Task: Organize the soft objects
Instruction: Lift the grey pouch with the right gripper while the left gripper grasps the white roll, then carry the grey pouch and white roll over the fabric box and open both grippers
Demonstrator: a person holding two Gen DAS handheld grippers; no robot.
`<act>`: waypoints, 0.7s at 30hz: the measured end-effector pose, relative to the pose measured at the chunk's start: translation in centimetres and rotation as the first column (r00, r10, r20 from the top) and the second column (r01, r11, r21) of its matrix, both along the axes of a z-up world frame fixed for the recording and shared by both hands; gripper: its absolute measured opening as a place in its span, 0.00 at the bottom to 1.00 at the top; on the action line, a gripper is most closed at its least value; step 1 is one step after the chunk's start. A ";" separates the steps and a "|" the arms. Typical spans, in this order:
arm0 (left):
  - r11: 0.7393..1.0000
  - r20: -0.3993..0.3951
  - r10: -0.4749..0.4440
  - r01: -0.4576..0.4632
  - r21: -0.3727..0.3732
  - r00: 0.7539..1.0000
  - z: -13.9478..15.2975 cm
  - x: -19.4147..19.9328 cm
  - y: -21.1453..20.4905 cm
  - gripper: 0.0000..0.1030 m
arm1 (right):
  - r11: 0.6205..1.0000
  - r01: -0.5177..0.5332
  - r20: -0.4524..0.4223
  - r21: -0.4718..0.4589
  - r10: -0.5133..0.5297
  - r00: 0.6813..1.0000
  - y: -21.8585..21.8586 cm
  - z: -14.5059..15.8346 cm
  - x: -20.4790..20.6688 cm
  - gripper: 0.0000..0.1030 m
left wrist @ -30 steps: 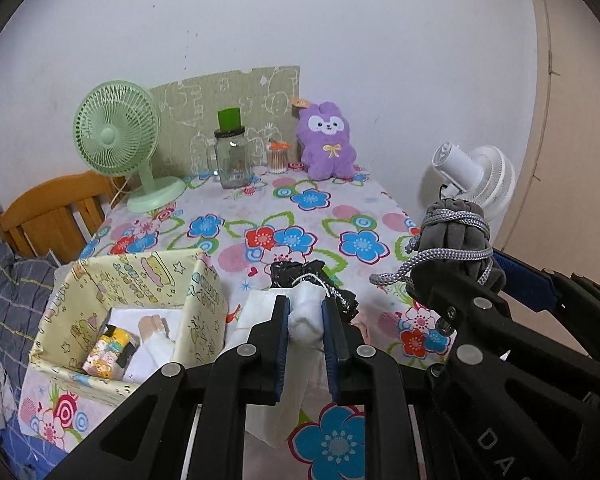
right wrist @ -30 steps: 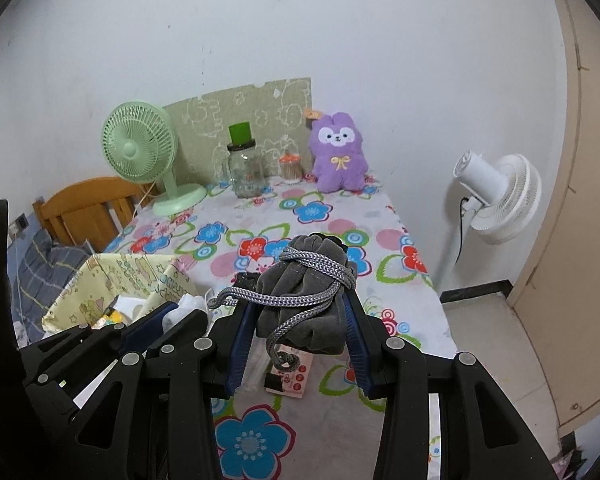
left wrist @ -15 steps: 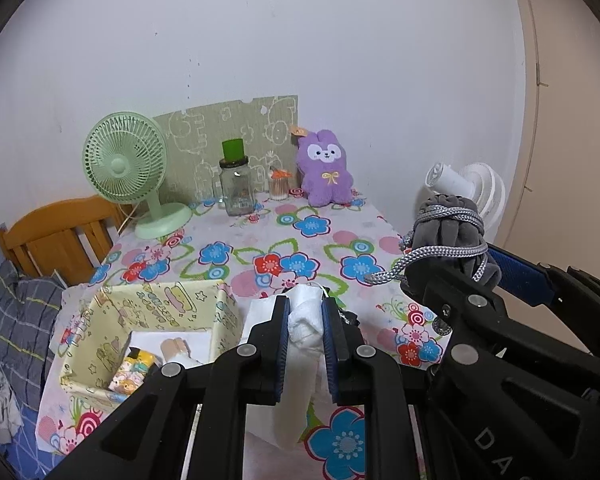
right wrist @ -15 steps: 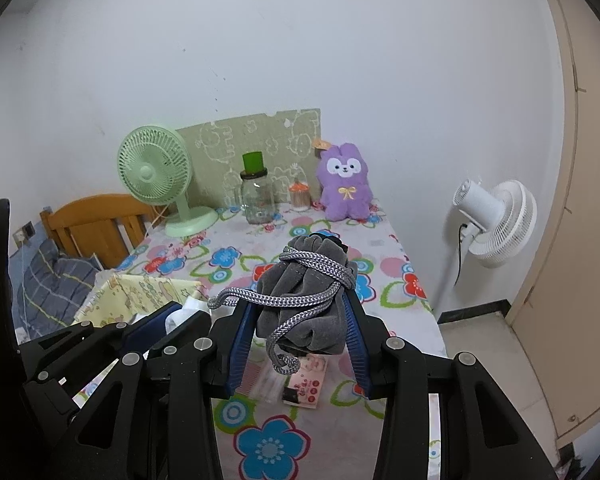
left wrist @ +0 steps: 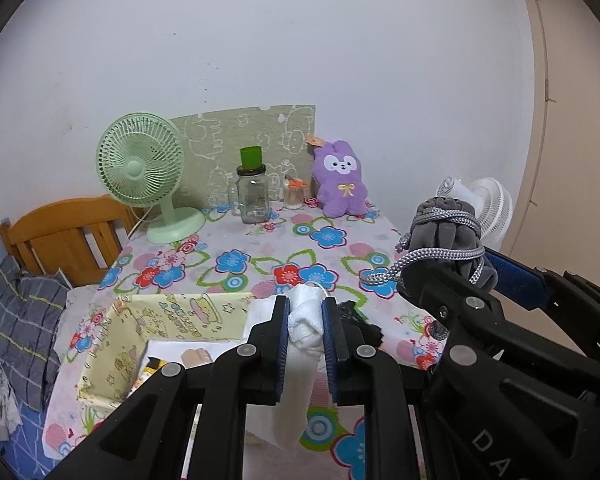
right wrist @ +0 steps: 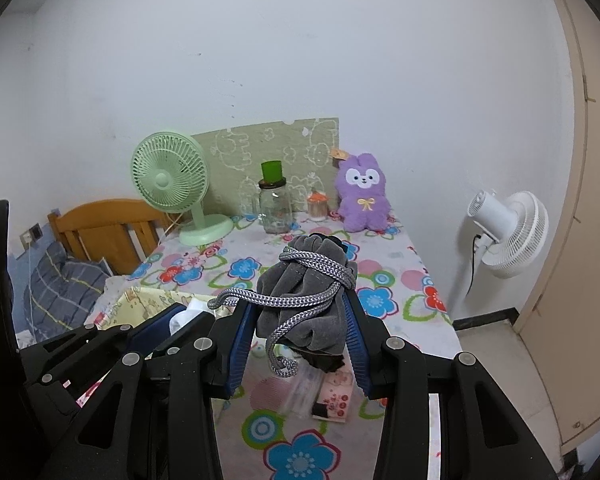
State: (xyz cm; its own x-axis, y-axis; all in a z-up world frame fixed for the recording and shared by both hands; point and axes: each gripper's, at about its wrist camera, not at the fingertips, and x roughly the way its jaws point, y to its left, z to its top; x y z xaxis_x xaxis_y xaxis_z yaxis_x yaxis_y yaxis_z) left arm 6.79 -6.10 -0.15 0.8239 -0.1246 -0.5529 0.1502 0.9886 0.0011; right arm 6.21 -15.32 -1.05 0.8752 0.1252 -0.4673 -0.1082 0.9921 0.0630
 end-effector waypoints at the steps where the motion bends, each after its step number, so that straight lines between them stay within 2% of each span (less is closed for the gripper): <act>1: 1.000 0.000 0.003 -0.003 0.002 1.000 0.0 0.1 0.3 0.14 | 1.000 -0.002 0.000 0.001 0.002 1.000 0.3 0.0 0.2 0.45; 21: 0.996 -0.027 0.083 -0.082 0.031 0.996 -1.3 3.9 6.1 0.14 | 0.996 -0.089 -0.057 -0.003 0.089 0.994 6.3 -1.2 5.3 0.45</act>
State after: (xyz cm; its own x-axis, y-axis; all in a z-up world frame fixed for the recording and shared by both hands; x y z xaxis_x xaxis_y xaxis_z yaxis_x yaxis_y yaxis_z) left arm 10.67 0.05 -1.46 0.8148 -0.0399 -0.5784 0.0686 0.9973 0.0278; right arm 11.50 -9.05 -2.26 0.8330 0.1987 -0.5164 -0.1923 0.9791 0.0665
